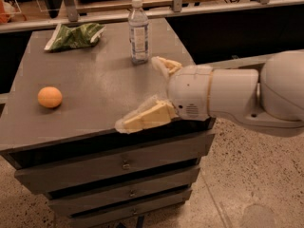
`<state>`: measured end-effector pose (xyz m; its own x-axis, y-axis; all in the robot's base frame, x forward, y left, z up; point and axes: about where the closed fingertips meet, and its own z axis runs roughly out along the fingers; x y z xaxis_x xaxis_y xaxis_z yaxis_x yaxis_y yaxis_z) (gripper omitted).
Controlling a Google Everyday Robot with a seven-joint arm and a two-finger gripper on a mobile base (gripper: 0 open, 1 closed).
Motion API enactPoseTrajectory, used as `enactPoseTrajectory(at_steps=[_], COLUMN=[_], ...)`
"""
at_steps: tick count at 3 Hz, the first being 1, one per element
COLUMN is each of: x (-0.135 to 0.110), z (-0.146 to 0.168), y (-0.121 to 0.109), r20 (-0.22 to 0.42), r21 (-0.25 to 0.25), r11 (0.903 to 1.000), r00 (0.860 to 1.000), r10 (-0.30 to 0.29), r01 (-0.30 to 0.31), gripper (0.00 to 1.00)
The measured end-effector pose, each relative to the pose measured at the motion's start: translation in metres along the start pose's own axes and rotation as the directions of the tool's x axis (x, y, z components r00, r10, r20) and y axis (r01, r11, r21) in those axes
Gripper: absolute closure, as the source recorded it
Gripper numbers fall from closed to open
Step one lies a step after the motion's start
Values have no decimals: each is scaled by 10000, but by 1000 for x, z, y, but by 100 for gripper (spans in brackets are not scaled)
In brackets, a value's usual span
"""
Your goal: Move orange near blue plastic bottle
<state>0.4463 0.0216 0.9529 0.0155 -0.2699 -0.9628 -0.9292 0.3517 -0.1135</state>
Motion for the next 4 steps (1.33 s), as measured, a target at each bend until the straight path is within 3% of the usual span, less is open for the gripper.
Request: enactPoseTrajectory(at_steps=[1,2,3,4], x=[4,12,36,36], z=[43,74,121,121], y=[6,14,30,30], r20=[277,146,253,253], r21=[-33,-82,-381,-382], r11=[9997,9988,9992,9992], r00=[9993,9988,9996,9996], r10=[-248,-476,-133,-135], r01=[249,477,143,144], gripper=[0,0,0,0])
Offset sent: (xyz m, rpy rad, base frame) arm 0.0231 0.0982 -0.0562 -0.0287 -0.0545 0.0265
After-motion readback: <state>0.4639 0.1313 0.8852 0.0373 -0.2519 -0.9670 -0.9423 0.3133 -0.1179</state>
